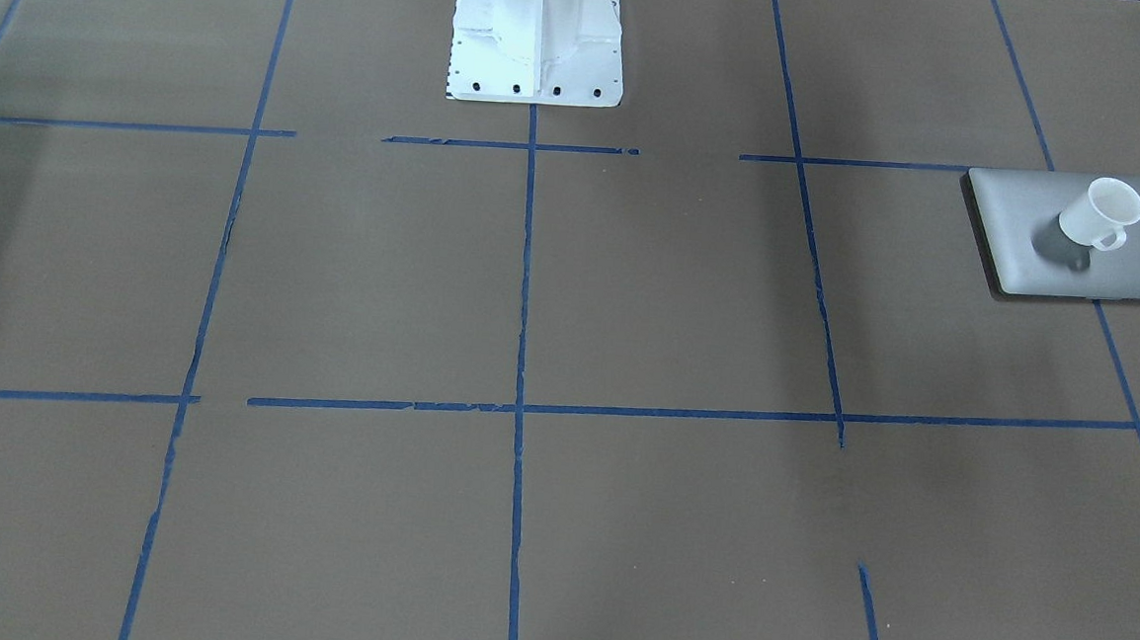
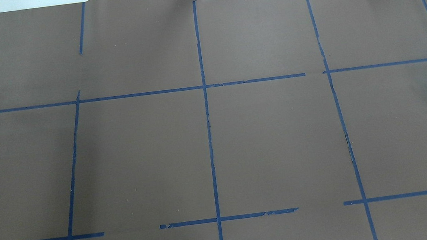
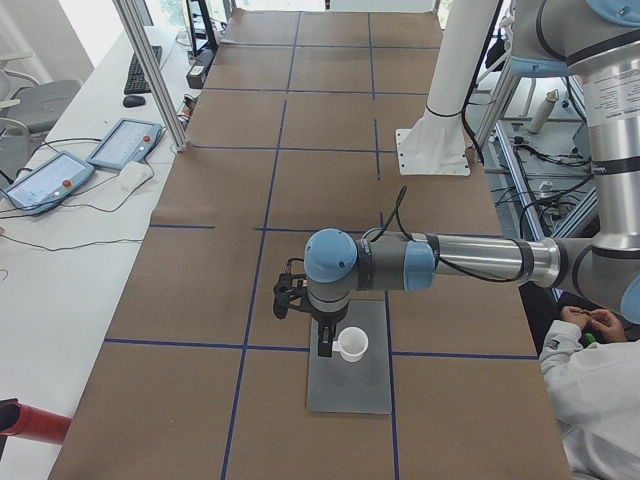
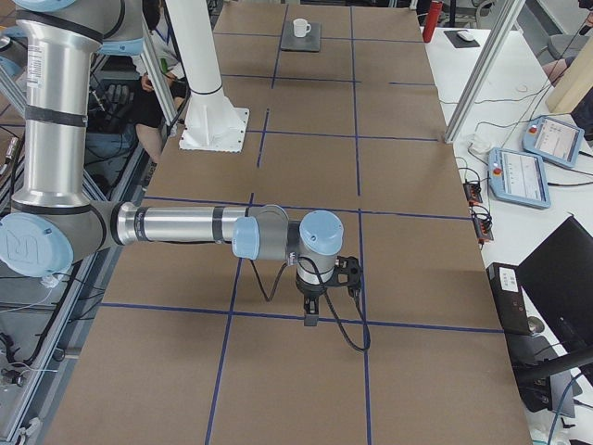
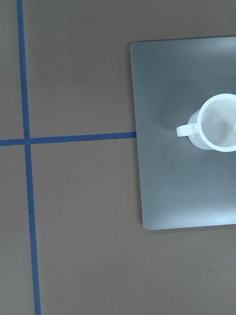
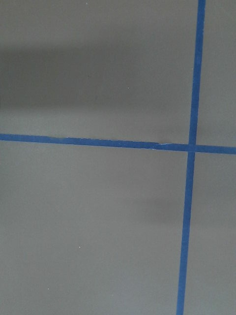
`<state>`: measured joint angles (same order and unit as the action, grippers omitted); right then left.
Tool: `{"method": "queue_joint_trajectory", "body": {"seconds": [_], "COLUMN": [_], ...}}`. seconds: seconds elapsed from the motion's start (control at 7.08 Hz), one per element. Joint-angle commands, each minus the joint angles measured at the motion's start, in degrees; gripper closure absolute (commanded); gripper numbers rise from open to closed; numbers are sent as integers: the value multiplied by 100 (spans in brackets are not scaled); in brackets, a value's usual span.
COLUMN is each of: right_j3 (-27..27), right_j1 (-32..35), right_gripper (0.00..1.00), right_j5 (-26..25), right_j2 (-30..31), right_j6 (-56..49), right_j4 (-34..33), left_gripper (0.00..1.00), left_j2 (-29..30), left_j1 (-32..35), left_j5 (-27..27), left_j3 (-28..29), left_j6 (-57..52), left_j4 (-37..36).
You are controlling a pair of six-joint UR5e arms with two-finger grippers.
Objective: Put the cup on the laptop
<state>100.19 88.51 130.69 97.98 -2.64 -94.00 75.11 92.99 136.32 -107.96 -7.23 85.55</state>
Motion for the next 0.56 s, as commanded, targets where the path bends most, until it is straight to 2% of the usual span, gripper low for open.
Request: {"method": "queue_joint_trajectory", "body": {"seconds": [0.0, 0.42], "right_j3": [0, 0], "right_j1": [0, 0], "right_gripper": [0, 0], "right_j5": [0, 0], "right_j2": [2, -6], "right_j6": [0, 0], "right_j4": [-4, 5], "left_gripper": [0, 0], "left_j2": [4, -5], "left_j1": [-9, 0], "left_j5": [0, 44], "left_j3": [47, 65], "left_j6": [11, 20], "left_j4": [119, 128]}}
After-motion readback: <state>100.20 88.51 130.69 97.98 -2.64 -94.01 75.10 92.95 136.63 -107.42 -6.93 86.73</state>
